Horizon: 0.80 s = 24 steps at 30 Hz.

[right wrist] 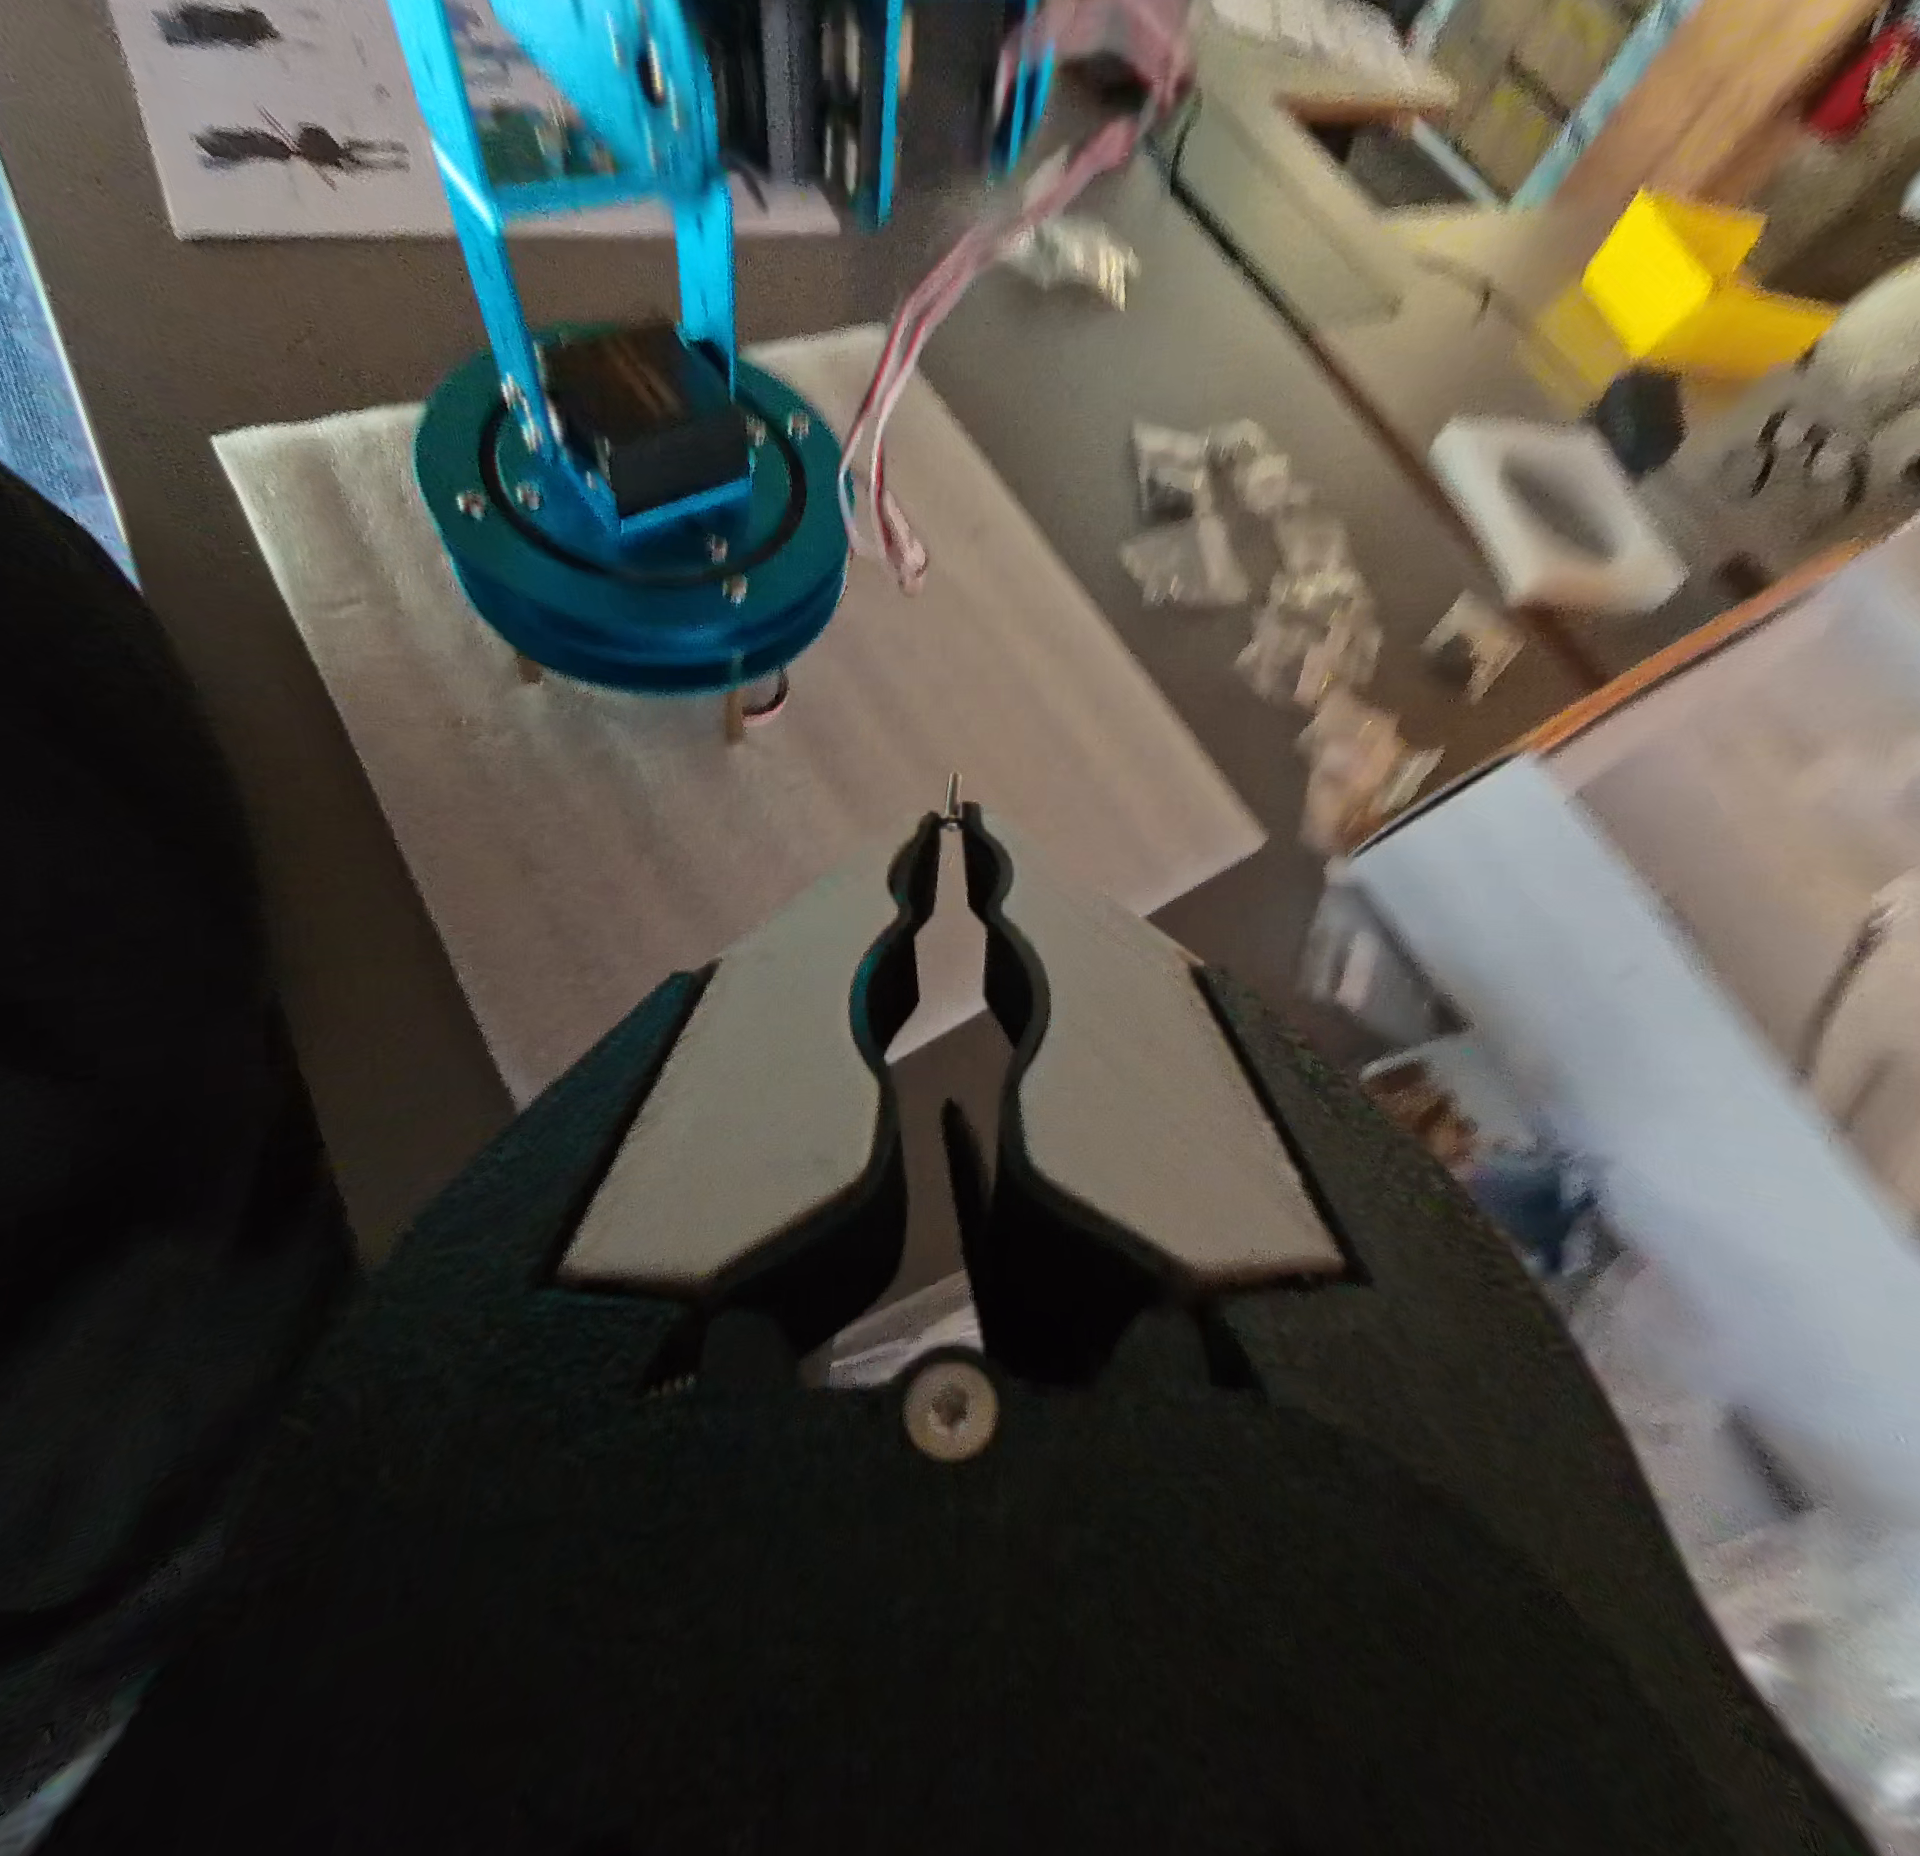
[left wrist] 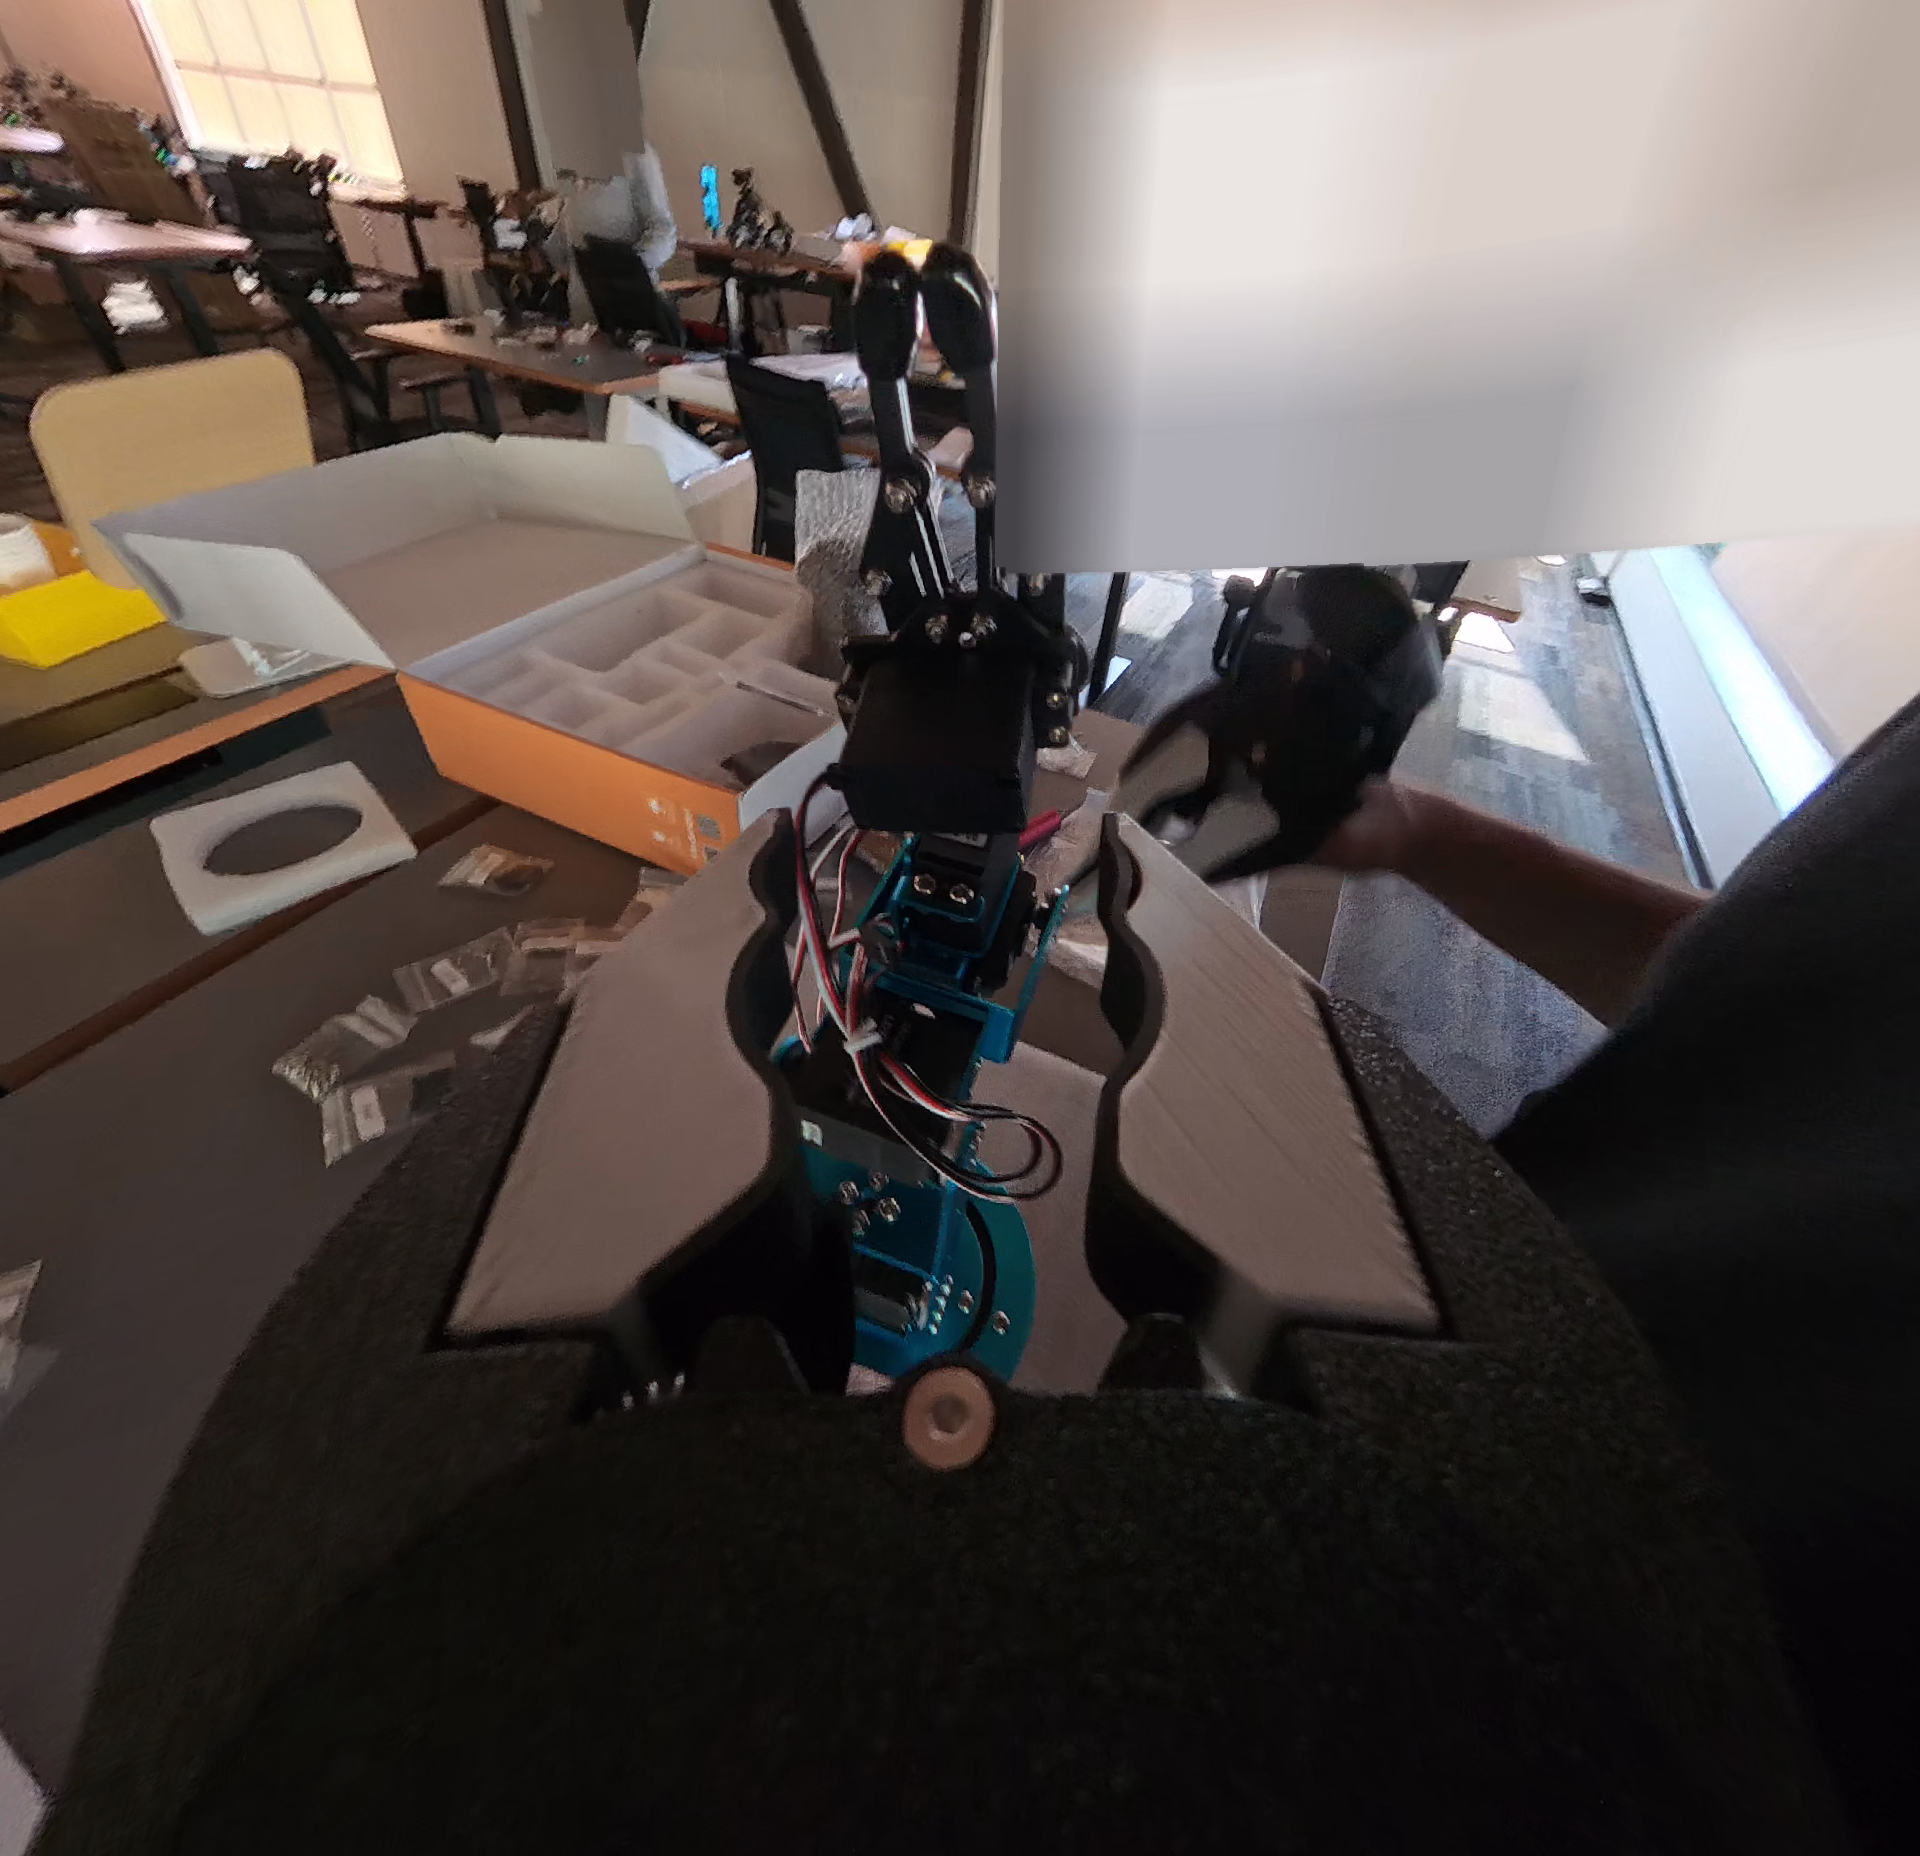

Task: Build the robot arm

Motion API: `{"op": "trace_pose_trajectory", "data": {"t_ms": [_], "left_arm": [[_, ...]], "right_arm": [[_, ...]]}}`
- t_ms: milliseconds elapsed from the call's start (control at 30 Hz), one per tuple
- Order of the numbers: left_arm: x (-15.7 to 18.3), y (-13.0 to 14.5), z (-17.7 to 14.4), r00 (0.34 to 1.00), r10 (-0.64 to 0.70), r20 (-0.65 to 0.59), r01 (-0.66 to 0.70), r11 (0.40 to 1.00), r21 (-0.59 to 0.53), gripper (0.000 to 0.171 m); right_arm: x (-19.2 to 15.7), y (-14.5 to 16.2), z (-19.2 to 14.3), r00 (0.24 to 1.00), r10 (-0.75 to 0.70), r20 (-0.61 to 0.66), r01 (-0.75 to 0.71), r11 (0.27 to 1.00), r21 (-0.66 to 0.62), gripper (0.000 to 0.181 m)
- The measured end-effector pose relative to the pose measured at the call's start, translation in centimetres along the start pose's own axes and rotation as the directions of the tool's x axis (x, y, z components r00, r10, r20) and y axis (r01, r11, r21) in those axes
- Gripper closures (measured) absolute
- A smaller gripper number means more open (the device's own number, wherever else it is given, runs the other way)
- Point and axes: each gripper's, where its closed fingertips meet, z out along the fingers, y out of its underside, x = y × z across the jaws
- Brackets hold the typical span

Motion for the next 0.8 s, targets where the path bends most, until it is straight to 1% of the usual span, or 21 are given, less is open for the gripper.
{"op": "trace_pose_trajectory", "data": {"t_ms": [67,233,267,333,433,533,600,667,800], "left_arm": [[-0.4,-0.1,0.2,1.000,-0.003,-0.022,0.003,1.000,0.015,0.111],[-1.0,0.5,1.4,0.996,-0.035,-0.083,0.038,0.999,0.029,0.101],[-0.9,0.6,1.7,0.995,-0.045,-0.086,0.047,0.998,0.032,0.099],[-0.3,0.3,2.0,0.994,-0.048,-0.095,0.054,0.997,0.053,0.098],[0.1,-0.3,2.3,0.999,-0.024,-0.044,0.028,0.996,0.089,0.099],[-0.4,0.5,2.8,0.999,-0.021,0.026,0.020,0.998,0.062,0.101],[-0.2,1.1,3.1,0.999,-0.042,0.032,0.041,0.998,0.042,0.100],[-0.1,1.1,3.2,0.997,-0.052,0.051,0.049,0.997,0.057,0.100],[-0.4,0.9,3.3,0.994,-0.072,0.077,0.066,0.994,0.085,0.103]], "right_arm": [[1.3,-3.3,-1.3,0.998,-0.065,0.018,0.064,0.997,0.051,0.177],[2.3,-11.3,-3.3,0.971,-0.182,0.155,0.156,0.974,0.165,0.178],[2.1,-12.5,-3.3,0.958,-0.201,0.204,0.165,0.969,0.181,0.178],[2.6,-14.2,-3.0,0.934,-0.271,0.232,0.225,0.952,0.206,0.177],[2.3,-15.0,-2.2,0.880,-0.317,0.354,0.249,0.942,0.224,0.177],[1.9,-15.7,-2.0,0.818,-0.355,0.452,0.247,0.927,0.281,0.177],[1.7,-15.8,-2.0,0.782,-0.345,0.520,0.220,0.932,0.287,0.177],[1.3,-16.3,-2.3,0.748,-0.358,0.559,0.200,0.925,0.324,0.177],[0.9,-16.1,-1.9,0.707,-0.357,0.610,0.232,0.932,0.277,0.178]]}}
